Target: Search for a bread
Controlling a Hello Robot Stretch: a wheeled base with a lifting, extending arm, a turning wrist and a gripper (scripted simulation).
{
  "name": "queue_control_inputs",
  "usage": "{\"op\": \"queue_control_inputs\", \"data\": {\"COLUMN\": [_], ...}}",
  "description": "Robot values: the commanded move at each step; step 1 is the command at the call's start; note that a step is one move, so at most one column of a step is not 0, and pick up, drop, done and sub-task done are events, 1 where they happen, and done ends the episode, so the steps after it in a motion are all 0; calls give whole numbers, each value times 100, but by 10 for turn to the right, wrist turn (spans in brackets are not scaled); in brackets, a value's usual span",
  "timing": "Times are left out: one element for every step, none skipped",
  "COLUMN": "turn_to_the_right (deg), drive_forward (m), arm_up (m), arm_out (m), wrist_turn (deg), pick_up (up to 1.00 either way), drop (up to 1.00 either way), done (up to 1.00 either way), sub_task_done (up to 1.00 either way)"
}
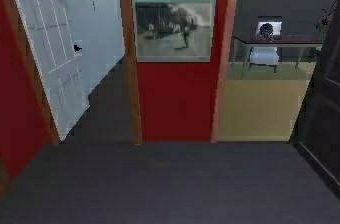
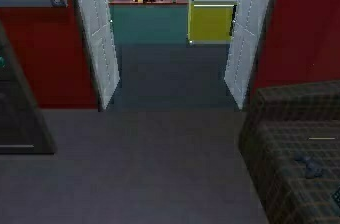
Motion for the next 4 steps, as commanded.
{"op": "queue_control_inputs", "data": {"turn_to_the_right": [450, 420, 0, 0], "drive_forward": [0, 0, 100, 100], "arm_up": [0, 0, 0, 0], "arm_out": [0, 0, 0, 0], "wrist_turn": [0, 0, 0, 0], "pick_up": [0, 0, 0, 0], "drop": [0, 0, 0, 0], "done": [0, 0, 0, 0], "sub_task_done": [0, 0, 0, 0]}}
